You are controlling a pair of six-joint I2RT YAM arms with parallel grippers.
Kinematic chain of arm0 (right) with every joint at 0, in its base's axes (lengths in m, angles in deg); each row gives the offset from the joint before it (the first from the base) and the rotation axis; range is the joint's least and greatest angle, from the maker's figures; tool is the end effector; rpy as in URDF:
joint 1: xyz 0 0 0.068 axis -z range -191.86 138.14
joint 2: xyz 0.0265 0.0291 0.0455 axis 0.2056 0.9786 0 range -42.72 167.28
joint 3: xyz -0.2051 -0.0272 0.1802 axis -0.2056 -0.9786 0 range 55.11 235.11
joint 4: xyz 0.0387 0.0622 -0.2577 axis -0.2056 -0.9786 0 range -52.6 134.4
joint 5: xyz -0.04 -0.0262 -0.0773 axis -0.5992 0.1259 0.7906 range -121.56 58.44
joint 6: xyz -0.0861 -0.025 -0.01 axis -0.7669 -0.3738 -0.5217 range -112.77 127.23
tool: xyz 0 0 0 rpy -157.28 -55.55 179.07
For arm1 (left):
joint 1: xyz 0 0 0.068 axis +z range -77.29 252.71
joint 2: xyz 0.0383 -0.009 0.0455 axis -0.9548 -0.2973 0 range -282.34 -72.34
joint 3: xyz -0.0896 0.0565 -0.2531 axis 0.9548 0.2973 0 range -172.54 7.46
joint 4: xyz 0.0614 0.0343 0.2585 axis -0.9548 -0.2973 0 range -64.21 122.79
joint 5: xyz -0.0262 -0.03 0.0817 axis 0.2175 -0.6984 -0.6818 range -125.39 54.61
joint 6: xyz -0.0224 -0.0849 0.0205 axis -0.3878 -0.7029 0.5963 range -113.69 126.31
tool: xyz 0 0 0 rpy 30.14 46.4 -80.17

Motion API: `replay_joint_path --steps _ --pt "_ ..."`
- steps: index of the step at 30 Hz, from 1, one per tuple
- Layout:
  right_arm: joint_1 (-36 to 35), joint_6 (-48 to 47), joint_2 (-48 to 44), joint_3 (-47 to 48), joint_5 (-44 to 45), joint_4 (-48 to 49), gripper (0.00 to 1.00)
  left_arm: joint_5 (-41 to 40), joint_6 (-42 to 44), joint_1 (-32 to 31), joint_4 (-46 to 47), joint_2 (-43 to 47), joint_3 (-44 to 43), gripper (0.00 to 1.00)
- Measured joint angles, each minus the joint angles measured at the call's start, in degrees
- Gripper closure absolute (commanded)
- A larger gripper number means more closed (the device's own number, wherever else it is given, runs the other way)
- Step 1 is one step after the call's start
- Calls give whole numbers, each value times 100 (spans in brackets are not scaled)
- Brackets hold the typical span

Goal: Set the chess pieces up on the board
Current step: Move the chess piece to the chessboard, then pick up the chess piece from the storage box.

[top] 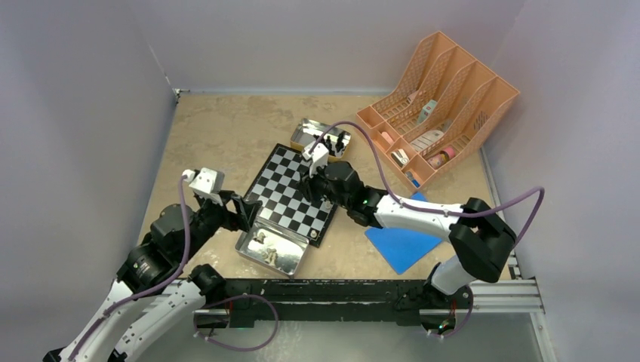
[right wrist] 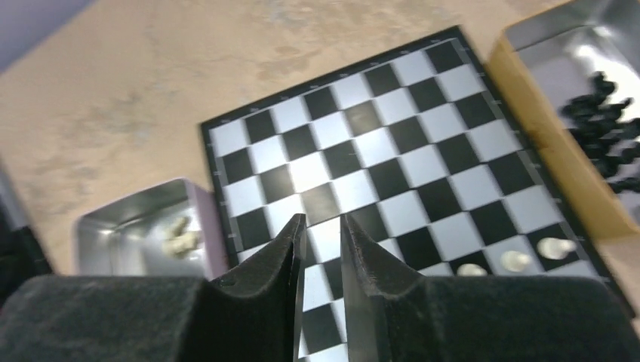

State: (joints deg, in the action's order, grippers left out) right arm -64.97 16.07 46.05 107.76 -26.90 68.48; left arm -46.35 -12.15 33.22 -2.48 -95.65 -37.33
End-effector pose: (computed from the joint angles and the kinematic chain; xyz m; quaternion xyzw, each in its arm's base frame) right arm 0.2477 0.3192 0.2467 -0.2689 0.7292 0.2963 0.5552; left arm 0.1156 -0.0753 0.3302 0.0850 0.7808 -0.2319 0.5739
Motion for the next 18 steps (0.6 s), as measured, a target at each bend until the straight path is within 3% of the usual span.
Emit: replay_joint_path --steps 8,18 --pt "-789 651 68 20 -308 -24 72 -203 0 0 4 455 0 23" --pt "-1355 1193 1110 667 -374 -201 74 -420 0 0 4 774 0 23"
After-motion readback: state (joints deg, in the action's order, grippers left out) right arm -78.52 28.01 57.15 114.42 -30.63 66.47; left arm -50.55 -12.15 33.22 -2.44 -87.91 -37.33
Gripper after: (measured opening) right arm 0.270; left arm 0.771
